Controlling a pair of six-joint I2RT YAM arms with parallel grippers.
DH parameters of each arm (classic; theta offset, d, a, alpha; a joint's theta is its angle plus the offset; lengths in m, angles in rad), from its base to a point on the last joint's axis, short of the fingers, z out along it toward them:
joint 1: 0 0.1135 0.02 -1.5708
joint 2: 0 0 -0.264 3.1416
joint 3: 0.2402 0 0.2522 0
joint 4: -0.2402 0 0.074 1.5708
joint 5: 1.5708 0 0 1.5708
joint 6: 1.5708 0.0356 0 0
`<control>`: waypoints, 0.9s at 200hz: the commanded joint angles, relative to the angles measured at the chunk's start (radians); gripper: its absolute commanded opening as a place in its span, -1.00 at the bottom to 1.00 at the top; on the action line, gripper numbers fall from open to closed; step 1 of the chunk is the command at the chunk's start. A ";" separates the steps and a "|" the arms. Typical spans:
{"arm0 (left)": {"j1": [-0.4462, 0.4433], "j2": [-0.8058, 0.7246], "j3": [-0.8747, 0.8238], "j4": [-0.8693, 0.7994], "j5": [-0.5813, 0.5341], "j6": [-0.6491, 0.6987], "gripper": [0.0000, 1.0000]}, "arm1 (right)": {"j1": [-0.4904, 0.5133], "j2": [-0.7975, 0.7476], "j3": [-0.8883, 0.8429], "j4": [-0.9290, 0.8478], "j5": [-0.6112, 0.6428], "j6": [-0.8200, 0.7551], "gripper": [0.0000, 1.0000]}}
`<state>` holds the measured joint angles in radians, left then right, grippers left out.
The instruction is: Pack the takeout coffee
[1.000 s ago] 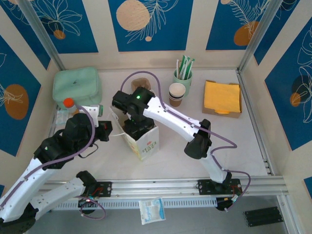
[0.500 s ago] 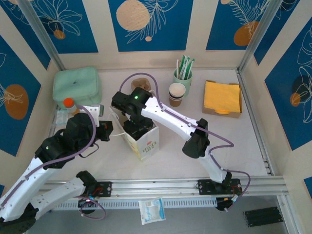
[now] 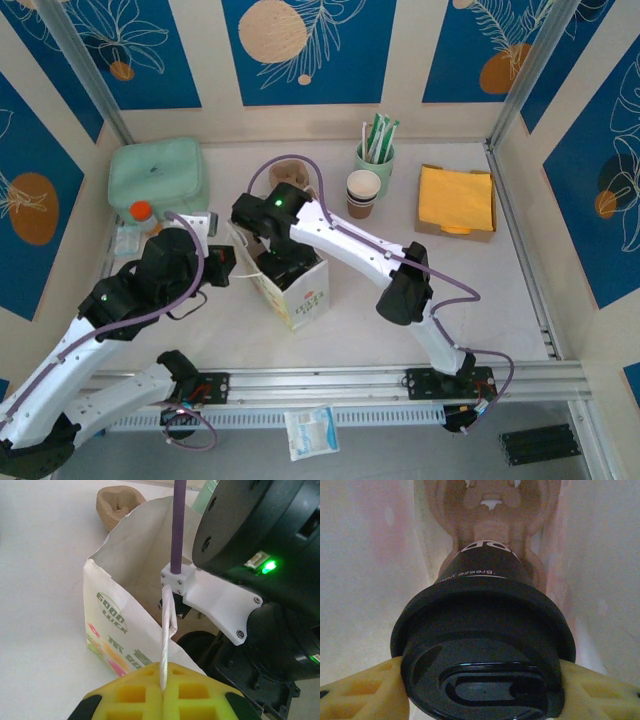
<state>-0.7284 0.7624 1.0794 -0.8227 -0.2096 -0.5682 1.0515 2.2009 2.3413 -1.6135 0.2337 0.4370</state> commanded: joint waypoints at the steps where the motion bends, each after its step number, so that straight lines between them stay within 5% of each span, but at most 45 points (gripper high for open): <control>1: 0.006 -0.011 -0.001 -0.004 0.004 0.008 -1.00 | 0.004 -0.041 -0.029 -0.161 -0.026 -0.014 0.03; 180: 0.007 0.002 -0.007 -0.001 -0.004 0.007 -1.00 | -0.006 -0.081 -0.157 -0.161 -0.043 -0.059 0.04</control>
<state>-0.7284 0.7685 1.0794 -0.8280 -0.2100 -0.5682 1.0523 2.1185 2.1963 -1.5909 0.2226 0.3920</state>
